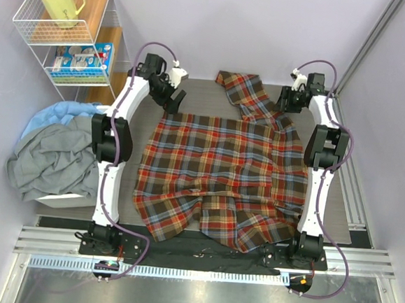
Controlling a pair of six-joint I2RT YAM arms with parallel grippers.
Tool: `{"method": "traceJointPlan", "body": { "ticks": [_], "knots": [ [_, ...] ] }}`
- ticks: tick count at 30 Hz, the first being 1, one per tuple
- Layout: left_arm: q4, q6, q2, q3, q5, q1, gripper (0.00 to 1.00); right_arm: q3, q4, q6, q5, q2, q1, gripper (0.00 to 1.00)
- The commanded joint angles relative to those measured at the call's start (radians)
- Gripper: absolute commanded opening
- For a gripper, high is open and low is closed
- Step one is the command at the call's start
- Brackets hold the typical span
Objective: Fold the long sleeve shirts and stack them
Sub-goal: Fold the shirt
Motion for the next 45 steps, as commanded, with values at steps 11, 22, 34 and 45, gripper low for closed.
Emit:
{"method": "traceJointPlan", "body": {
  "ticks": [11, 22, 34, 45],
  "knots": [
    [-0.108, 0.204, 0.125, 0.072, -0.068, 0.0, 0.79, 0.004, 0.027, 0.01, -0.054, 0.021, 0.013, 0.12],
    [0.007, 0.237, 0.156, 0.084, 0.028, 0.012, 0.65, 0.017, 0.019, -0.001, -0.044, -0.011, 0.013, 0.01],
    [0.068, 0.25, 0.215, 0.122, 0.081, 0.018, 0.47, 0.031, 0.021, 0.006, -0.045, -0.039, 0.005, 0.01],
    [0.136, 0.246, 0.2, 0.118, 0.065, 0.021, 0.48, 0.033, 0.016, 0.002, -0.045, -0.04, 0.0, 0.01]
  ]
}}
